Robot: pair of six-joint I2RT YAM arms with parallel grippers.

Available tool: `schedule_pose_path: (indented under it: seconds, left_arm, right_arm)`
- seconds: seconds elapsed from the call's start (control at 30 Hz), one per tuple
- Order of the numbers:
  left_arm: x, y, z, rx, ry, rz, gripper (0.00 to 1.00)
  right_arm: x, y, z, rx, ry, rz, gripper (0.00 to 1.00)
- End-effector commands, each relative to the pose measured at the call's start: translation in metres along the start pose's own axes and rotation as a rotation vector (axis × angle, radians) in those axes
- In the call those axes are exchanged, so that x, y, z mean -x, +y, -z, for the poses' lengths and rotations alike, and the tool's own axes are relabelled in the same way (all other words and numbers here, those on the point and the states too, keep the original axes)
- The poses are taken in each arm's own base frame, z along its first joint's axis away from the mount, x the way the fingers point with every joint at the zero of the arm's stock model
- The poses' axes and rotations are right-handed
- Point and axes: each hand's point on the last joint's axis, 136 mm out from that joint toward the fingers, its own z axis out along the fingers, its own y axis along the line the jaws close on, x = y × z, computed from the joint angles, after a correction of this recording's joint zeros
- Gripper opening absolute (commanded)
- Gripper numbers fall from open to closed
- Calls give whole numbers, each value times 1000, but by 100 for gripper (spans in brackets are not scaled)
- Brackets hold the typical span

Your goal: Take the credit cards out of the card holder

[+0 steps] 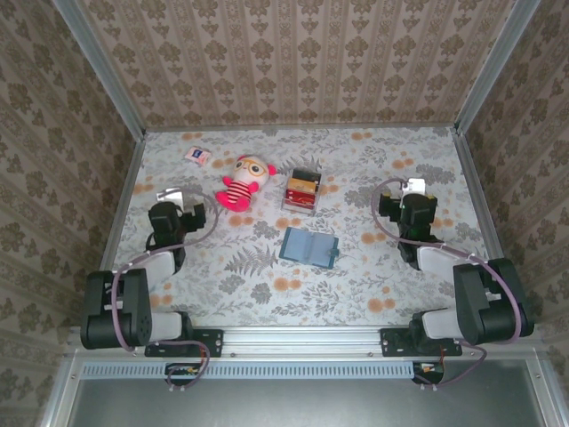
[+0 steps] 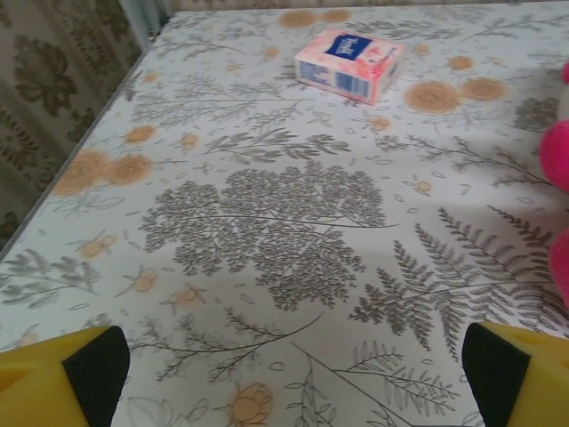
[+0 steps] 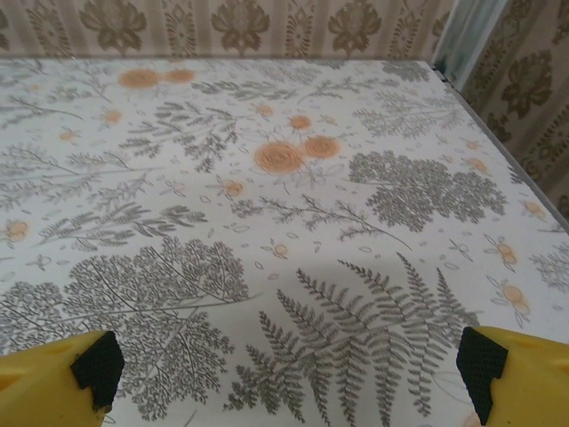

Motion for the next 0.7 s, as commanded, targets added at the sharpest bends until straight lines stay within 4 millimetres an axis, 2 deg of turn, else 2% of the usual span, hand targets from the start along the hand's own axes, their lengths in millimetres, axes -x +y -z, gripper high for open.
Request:
schedule_pose_path:
  seconds: [0.0, 0.27, 0.37, 0.67]
  left_arm:
    - [24, -12, 0, -87, -149, -36, 100]
    - [12, -14, -20, -102, -117, -30, 100]
    - [10, -16, -27, -96, -112, -42, 100]
    - [8, -18, -28, -68, -89, -68, 100]
  right_arm:
    - [9, 12, 1, 113, -68, -35, 100]
    - [-13, 27, -18, 170, -53, -20, 100]
    - [-13, 27, -18, 171, -56, -19, 100]
    - [-13, 27, -20, 168, -43, -23, 100]
